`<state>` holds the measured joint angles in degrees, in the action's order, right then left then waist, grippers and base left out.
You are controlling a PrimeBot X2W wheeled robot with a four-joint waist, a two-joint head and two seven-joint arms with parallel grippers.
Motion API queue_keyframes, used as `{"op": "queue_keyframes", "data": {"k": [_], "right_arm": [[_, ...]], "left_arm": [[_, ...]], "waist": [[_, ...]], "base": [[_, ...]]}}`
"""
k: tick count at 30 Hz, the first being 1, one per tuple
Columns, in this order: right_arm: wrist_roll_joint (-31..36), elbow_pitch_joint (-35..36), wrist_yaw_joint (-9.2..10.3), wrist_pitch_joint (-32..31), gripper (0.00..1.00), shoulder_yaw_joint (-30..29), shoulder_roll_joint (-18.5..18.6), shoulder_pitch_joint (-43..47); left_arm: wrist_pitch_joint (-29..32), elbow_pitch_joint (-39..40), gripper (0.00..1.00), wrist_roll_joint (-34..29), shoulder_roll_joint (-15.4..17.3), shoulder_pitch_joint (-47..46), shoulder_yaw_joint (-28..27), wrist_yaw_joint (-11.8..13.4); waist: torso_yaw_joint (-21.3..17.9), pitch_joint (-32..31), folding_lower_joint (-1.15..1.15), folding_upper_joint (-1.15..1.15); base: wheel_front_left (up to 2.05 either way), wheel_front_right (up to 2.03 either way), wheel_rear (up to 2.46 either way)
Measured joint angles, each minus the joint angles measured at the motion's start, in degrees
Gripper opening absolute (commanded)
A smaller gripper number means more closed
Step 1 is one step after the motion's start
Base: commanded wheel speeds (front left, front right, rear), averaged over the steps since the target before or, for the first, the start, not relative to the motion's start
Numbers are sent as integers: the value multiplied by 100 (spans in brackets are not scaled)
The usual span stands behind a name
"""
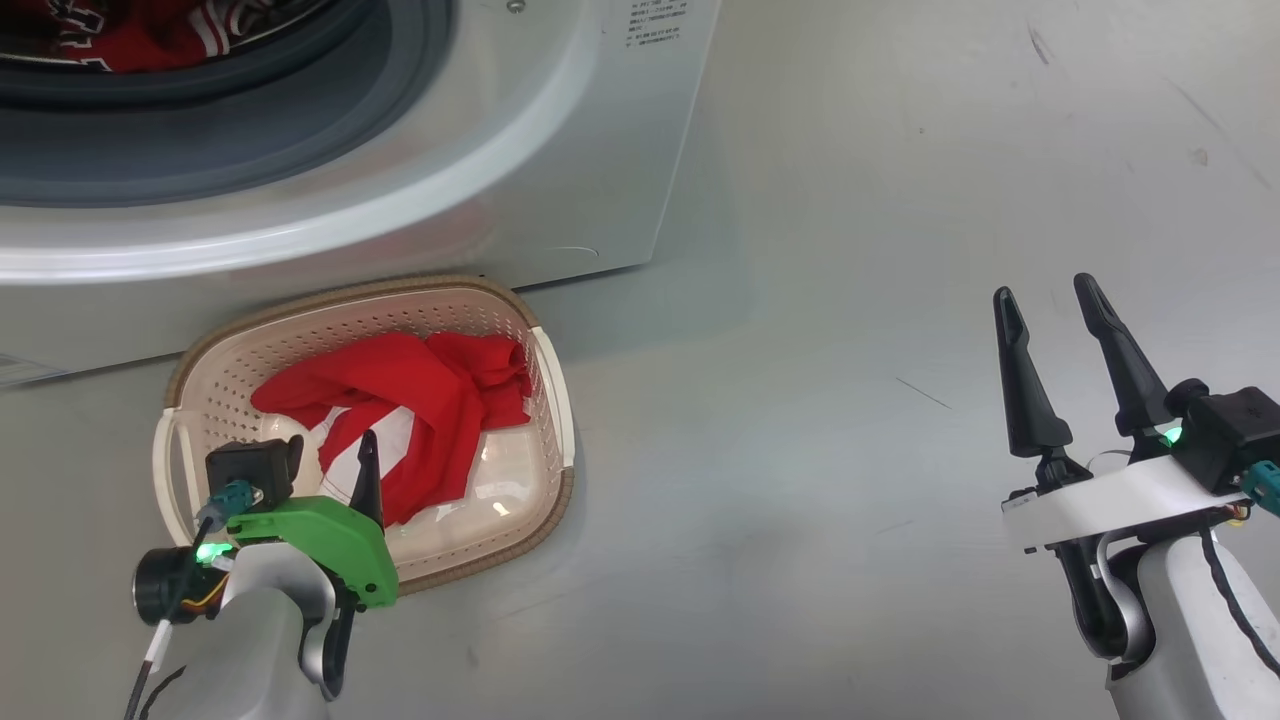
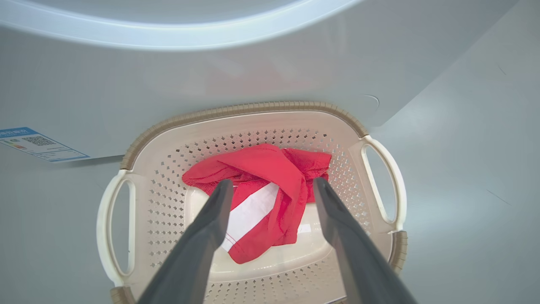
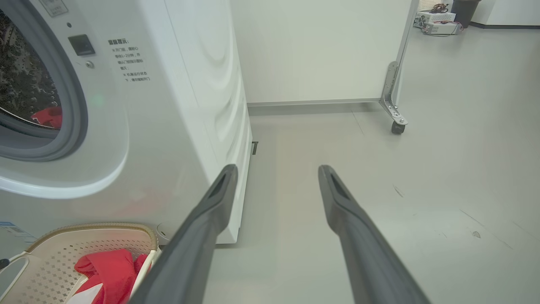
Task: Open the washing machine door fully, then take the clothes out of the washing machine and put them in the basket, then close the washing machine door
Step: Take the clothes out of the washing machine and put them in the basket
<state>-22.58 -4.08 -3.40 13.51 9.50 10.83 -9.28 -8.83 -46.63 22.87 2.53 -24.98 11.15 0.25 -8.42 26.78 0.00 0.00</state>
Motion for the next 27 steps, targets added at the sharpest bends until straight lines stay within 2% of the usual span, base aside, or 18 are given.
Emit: {"op": "queue_keyframes", "data": {"k": [5, 15, 27], "right_arm": [[11, -16, 2, 1, 100, -13, 20, 13], [54, -134, 11, 43, 100, -9, 52, 104], [118, -338, 60, 43, 100, 13, 89, 346]], "left_arm": [[-358, 133, 100, -82, -9, -21, 30, 24], [-545, 676, 100, -143, -20, -78, -60, 200], [-561, 1923, 100, -532, -15, 260, -97, 308]], "waist": [[135, -115, 0, 0], [366, -417, 0, 0], [625, -1038, 0, 0]], "base": [[0, 0, 0], [0, 0, 0], [0, 0, 0]]}}
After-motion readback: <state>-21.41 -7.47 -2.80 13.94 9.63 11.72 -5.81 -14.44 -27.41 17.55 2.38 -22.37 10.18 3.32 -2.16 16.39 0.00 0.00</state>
